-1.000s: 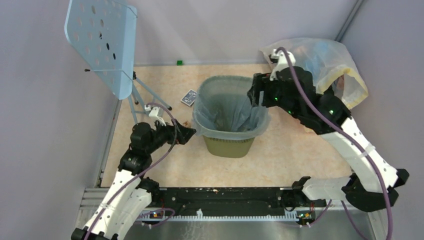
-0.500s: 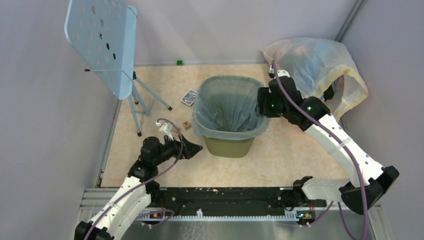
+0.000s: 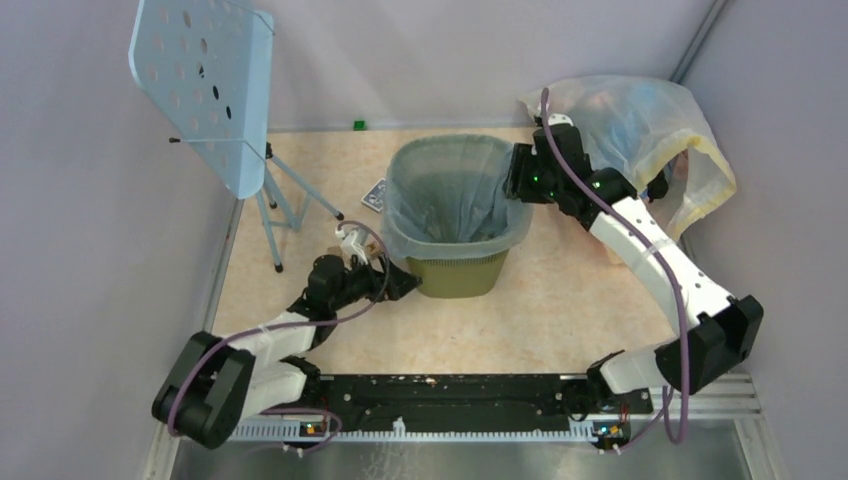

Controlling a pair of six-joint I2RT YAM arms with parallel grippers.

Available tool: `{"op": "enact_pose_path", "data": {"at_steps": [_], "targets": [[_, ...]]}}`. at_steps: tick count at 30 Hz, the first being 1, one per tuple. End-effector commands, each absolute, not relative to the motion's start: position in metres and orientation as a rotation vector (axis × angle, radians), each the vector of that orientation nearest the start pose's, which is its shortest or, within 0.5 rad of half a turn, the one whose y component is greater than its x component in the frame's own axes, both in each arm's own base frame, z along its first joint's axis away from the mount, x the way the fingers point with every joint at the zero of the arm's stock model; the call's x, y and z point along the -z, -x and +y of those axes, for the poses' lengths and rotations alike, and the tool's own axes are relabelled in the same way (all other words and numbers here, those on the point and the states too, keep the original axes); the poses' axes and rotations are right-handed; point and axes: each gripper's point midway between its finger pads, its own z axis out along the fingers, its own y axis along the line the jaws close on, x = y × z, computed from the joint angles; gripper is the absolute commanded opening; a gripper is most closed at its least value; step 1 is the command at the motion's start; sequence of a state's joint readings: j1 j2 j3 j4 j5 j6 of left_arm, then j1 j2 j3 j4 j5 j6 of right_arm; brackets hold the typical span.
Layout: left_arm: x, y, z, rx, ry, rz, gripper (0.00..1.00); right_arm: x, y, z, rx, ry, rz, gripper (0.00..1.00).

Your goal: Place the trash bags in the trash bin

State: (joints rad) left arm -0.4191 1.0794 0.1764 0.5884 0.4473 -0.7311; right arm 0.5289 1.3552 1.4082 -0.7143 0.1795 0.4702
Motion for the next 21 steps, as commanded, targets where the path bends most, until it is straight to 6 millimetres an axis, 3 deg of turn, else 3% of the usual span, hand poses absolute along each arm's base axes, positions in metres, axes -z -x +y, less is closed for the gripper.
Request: {"op": "enact_pose_path", "data": {"at_steps": [1, 3, 5, 8, 11, 15, 20, 21], "targets": [[-0.15, -0.287, -0.222, 1.098, -0.061, 1.829, 0.99, -0.279, -0.375, 0.197, -0.428, -0.026, 2.176, 0.49], [-0.149, -0.303, -0.223, 1.054, -0.067, 1.834, 0.99, -0.279, -0.391, 0.198, -0.44, -0.024, 2.176, 0.53], [-0.152, -0.317, -0.222, 1.024, -0.065, 1.828, 0.99, -0.279, -0.406, 0.197, -0.452, -0.024, 2.17, 0.62], [-0.157, -0.335, -0.219, 0.999, -0.056, 1.828, 0.99, -0.298, -0.417, 0.197, -0.49, 0.018, 2.116, 0.79], [-0.167, -0.348, -0.21, 0.978, -0.055, 1.851, 0.99, -0.324, -0.416, 0.195, -0.513, 0.037, 2.046, 0.84], [-0.179, -0.339, -0.198, 0.916, -0.071, 1.848, 0.99, -0.353, -0.405, 0.185, -0.49, 0.049, 1.991, 0.85], [-0.192, -0.314, -0.183, 0.863, -0.085, 1.833, 0.99, -0.376, -0.383, 0.158, -0.408, 0.027, 1.891, 0.86], [-0.194, -0.309, -0.178, 0.839, -0.083, 1.826, 0.99, -0.388, -0.374, 0.151, -0.402, 0.021, 1.838, 0.86]]}}
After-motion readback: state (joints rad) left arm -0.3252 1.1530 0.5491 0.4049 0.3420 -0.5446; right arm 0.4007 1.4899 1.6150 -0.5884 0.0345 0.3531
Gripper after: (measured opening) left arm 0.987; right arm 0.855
